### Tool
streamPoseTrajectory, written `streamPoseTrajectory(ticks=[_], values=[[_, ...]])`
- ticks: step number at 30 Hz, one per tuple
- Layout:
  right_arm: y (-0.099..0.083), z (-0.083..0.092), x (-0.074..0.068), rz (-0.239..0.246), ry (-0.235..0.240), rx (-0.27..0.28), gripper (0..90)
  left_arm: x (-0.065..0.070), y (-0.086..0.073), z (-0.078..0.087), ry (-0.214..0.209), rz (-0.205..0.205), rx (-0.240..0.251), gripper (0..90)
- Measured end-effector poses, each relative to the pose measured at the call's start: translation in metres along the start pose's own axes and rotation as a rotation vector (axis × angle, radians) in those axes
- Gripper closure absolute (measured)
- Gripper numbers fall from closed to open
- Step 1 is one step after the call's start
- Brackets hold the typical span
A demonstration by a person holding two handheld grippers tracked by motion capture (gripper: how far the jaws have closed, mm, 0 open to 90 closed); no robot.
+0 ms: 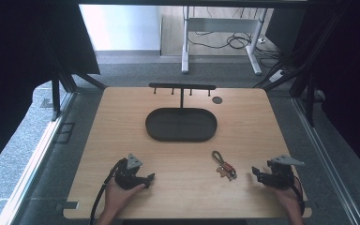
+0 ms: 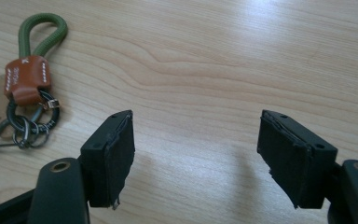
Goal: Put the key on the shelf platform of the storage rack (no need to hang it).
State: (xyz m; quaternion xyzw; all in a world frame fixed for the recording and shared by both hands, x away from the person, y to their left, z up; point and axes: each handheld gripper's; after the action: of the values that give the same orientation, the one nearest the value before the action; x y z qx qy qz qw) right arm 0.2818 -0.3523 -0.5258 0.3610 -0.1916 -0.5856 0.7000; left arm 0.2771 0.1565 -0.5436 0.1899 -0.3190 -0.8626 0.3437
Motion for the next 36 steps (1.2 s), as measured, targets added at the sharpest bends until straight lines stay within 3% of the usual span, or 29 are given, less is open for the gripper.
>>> streamPoseTrajectory(ticks=[8, 17, 20, 21, 22, 27, 29, 36], values=[[-0.001, 0.011, 0.007, -0.007, -0.006, -0.006, 31.0, 0.000, 0.000, 0.000, 0.001, 0.002, 0.000, 14.4], [0.004, 0.019, -0.001, -0.009, 0.073, -0.012, 34.2, 0.001, 0.000, 0.000, 0.001, 0.006, 0.004, 14.6], [0.010, 0.021, -0.006, 0.020, 0.106, -0.031, 35.4, 0.001, 0.000, 0.000, 0.002, 0.005, 0.003, 14.6], [0.018, 0.025, -0.012, 0.075, 0.111, -0.063, 35.8, 0.001, 0.000, 0.000, 0.003, 0.006, 0.003, 14.5], [0.023, 0.029, -0.014, 0.091, 0.108, -0.070, 36.7, 0.001, 0.000, 0.000, 0.001, 0.006, 0.003, 14.5], [0.042, 0.045, -0.019, 0.078, 0.138, -0.068, 38.2, 0.001, 0.000, 0.000, 0.002, 0.006, 0.004, 14.5], [0.049, 0.048, -0.025, 0.104, 0.119, -0.089, 38.6, 0.001, 0.000, 0.000, 0.001, 0.006, 0.004, 14.6], [0.062, 0.049, -0.038, 0.151, 0.143, -0.126, 38.7, 0.002, -0.001, 0.001, 0.002, 0.011, 0.004, 14.8]])
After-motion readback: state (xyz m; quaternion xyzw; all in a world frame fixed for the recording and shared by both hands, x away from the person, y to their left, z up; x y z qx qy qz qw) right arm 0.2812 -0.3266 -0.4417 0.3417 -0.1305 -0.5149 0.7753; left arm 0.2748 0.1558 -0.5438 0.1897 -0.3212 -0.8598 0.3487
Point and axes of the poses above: each handheld gripper's, and its own axes: z roughly backward along the jaws, y roughly out of its top, x roughly to its right, and after that the axes turned 11 degrees about -z, right-handed
